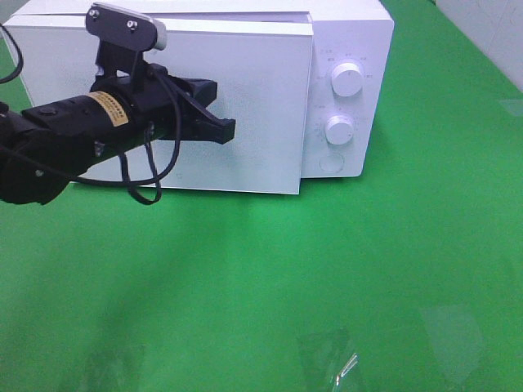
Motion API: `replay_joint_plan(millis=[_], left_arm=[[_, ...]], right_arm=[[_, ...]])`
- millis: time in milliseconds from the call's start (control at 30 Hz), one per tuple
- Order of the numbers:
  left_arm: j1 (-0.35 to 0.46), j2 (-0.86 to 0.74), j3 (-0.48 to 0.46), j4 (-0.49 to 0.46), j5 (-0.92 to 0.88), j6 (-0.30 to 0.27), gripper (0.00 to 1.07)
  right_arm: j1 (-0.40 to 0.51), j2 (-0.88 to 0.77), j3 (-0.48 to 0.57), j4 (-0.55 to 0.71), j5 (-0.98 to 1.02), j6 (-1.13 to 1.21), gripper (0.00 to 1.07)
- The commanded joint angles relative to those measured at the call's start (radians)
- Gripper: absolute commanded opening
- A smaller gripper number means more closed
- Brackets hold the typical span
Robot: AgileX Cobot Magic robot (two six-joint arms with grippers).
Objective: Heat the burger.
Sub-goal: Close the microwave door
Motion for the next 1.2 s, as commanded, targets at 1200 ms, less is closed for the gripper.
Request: replay_joint_plan(millis=[1200], left_arm=[[-0.033, 0.212, -0.454, -0.006, 0.275, -0.024, 0.0]], right_arm=[[-0.007, -0.027, 0.002, 0.007, -0.009, -0.009, 0.76]])
